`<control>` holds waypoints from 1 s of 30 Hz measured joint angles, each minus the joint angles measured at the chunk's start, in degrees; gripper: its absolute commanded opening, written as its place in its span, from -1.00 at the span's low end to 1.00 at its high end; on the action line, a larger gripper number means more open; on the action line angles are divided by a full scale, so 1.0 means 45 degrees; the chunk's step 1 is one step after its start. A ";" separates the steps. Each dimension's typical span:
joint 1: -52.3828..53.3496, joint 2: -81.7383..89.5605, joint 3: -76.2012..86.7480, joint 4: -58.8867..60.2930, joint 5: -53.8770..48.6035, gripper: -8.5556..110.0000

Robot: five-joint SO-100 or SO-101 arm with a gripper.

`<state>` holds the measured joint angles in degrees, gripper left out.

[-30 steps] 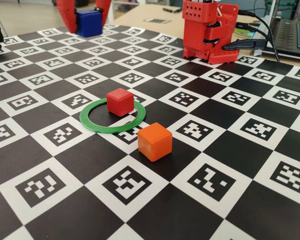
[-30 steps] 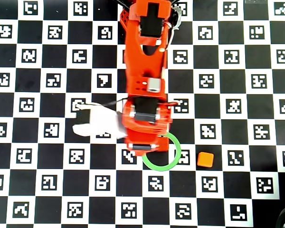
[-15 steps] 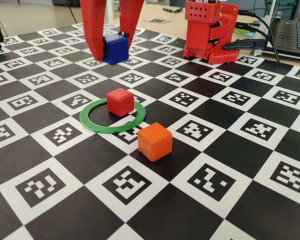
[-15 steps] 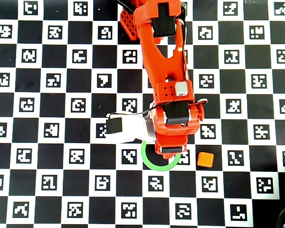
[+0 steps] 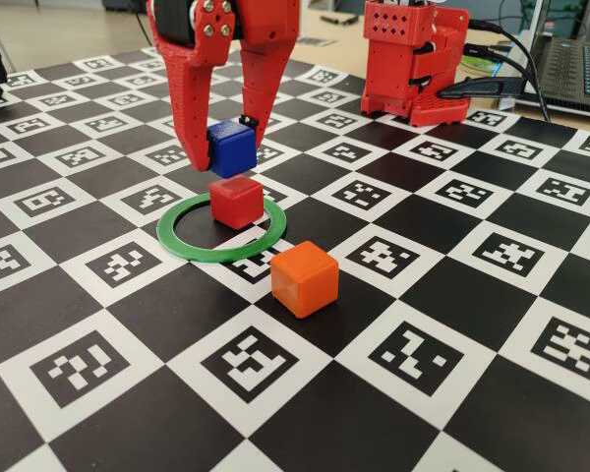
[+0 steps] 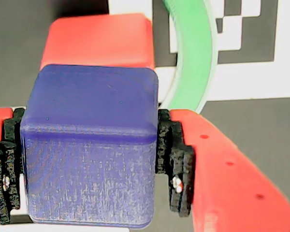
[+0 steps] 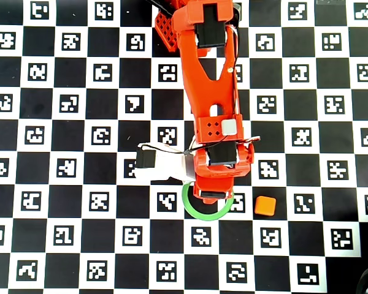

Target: Grab the red cube then put it in the green circle then put the blue cube on top and finally the orange cube on top

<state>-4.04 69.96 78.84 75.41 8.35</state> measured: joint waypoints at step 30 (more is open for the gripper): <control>-0.0098 0.0000 0.0547 -0.0742 -0.0371 -0.74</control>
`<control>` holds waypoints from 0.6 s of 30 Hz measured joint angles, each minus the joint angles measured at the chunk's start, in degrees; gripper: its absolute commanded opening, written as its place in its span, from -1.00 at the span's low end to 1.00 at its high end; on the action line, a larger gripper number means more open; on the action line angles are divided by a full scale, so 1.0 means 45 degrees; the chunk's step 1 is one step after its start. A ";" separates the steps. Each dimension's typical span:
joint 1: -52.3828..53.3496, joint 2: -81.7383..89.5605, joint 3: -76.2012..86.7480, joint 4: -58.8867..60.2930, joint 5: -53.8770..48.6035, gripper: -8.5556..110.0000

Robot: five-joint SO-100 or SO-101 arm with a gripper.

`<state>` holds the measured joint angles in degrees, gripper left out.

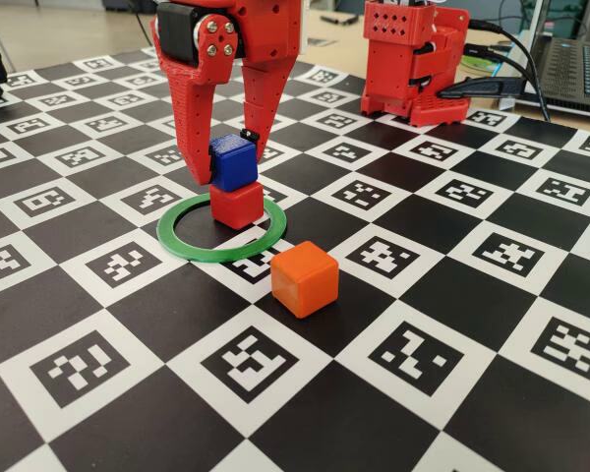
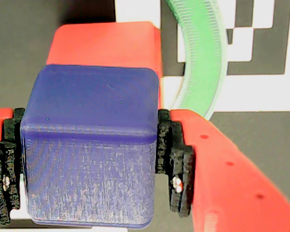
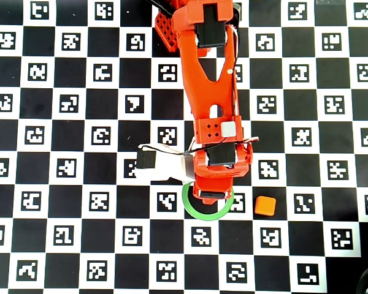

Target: Grab the red cube then put it in the green circle then put the blue cube on top and finally the orange cube on top

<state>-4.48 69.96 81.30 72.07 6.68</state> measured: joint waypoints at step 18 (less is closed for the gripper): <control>-0.0039 0.0000 0.0176 0.0508 -0.0098 -0.06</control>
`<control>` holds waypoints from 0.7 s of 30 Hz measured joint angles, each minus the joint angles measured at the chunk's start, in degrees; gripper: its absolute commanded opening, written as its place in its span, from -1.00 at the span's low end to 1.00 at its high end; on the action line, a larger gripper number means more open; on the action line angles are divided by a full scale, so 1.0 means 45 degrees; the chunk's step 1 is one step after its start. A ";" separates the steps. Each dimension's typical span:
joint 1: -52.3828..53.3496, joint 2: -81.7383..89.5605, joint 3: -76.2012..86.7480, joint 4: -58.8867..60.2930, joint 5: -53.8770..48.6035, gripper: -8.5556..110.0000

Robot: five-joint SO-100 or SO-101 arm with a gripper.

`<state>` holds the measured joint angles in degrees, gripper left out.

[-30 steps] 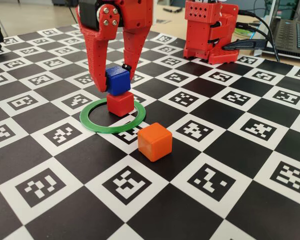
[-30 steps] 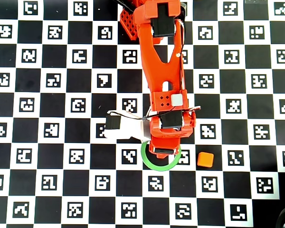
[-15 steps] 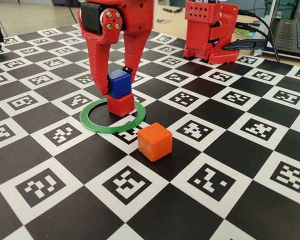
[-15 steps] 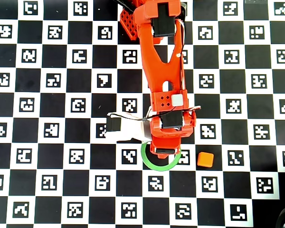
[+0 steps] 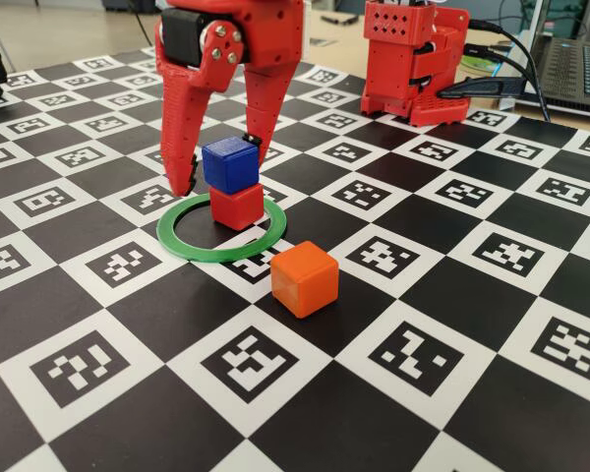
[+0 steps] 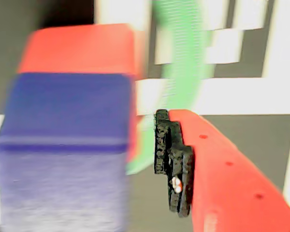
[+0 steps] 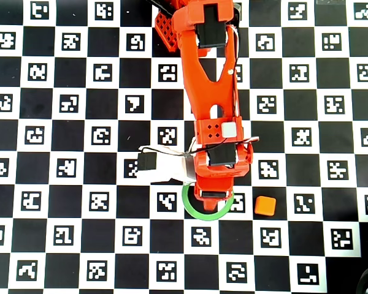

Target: Grab the red cube then put it in the green circle then put the blue cube on top and finally the orange cube on top

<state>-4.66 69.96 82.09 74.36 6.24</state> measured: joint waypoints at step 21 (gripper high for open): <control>-0.1914 0.0371 -0.6230 0.5195 0.1777 -0.01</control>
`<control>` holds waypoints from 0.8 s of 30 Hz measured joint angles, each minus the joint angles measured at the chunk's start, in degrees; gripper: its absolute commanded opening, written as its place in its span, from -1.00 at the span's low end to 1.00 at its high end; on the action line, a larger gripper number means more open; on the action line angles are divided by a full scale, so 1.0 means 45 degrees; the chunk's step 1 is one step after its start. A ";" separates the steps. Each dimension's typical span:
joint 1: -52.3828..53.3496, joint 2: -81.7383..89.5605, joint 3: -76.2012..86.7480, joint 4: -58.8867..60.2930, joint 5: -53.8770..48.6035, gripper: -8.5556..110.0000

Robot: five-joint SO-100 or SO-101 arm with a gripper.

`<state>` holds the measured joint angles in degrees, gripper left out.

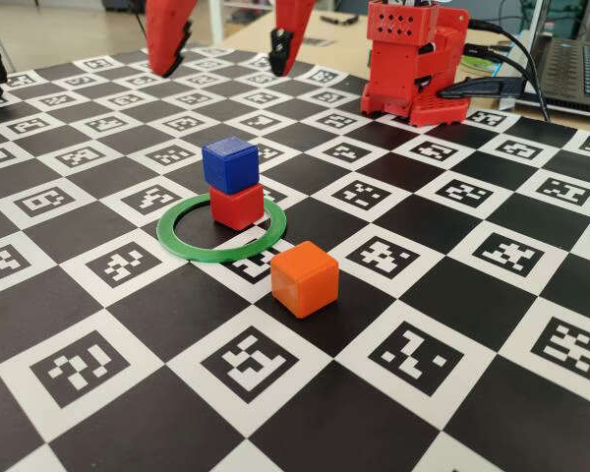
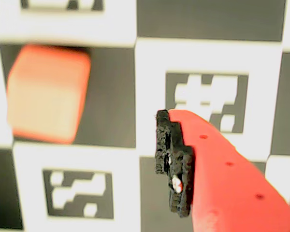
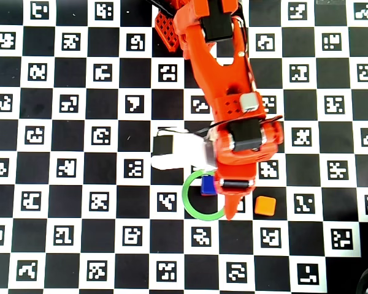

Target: Grab the red cube then put it in the green circle then put the blue cube on top and finally the orange cube on top

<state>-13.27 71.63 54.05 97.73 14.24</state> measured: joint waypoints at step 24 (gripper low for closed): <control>-0.2109 -0.5664 -0.2598 -0.2031 0.1035 0.01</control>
<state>-22.76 46.14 42.36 88.59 18.90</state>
